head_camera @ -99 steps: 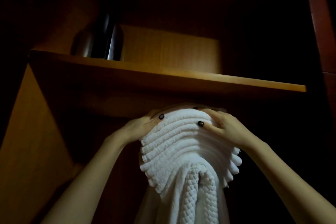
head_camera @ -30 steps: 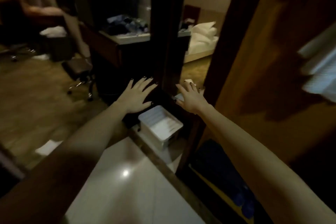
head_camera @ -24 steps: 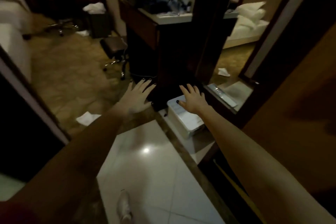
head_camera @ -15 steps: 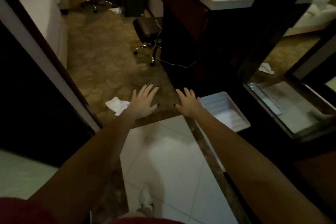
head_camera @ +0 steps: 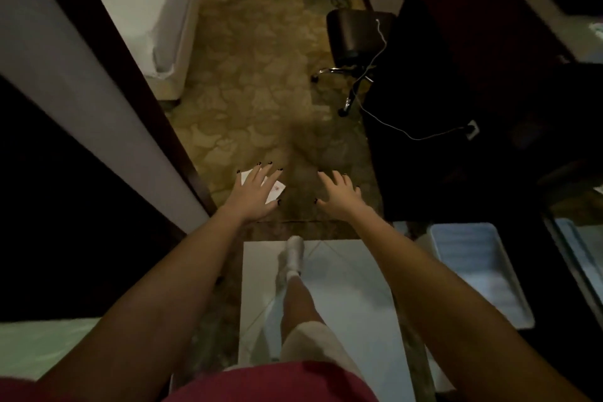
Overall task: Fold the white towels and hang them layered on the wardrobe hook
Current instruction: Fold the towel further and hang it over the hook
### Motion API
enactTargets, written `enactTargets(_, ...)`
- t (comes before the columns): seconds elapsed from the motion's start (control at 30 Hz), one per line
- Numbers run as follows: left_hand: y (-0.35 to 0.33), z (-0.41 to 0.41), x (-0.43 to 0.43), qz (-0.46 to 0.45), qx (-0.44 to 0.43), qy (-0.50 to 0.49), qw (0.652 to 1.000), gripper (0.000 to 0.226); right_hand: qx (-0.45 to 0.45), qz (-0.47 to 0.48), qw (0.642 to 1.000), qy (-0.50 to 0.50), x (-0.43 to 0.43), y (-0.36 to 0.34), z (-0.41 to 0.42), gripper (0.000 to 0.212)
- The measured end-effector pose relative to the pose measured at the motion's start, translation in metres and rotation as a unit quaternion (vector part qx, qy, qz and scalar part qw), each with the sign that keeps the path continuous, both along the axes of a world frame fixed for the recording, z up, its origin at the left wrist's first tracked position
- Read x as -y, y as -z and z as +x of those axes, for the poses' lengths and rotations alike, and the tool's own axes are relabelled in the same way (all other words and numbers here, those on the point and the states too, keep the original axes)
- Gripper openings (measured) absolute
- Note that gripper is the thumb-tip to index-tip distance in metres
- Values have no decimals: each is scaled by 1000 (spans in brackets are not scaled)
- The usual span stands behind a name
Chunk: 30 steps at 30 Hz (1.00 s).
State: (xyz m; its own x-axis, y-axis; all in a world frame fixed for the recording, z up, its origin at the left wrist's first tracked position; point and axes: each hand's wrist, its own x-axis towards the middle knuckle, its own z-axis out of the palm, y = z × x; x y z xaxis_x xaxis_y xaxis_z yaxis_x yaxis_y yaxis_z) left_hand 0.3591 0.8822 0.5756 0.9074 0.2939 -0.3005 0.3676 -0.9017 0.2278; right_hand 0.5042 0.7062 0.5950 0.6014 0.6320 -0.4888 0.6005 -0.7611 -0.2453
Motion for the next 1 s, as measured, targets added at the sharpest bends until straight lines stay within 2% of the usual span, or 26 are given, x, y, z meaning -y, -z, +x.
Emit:
enactTargets(0.2, 54, 76, -91, -40, -26, -64, 997, 72, -41, -28, 999, -19, -106, 59, 91, 71)
enactTargets(0.47, 161, 170, -211, -58, -104, -40, 992, 72, -108, -64, 992, -31, -219, 164, 196, 70)
enactTargets(0.63, 283, 222, -265, -48, -127, -1, 991, 71, -105, -81, 989, -72, -280, 282, 247, 68)
enactTargets(0.77, 406, 250, -297, -52, -128, -8, 990, 70, -100, -84, 989, -73, -319, 404, 268, 68)
enactTargets(0.87, 503, 257, -310, -95, -102, -83, 987, 71, -120, -80, 988, -48, -338, 501, 273, 69)
enactTargets(0.93, 565, 257, -315, -145, -60, -184, 970, 71, -142, -63, 988, 1, -346, 564, 275, 70)
enactTargets(1.0, 624, 253, -314, -178, -43, -241, 953, 70, -157, -55, 985, 50, -345, 623, 273, 68)
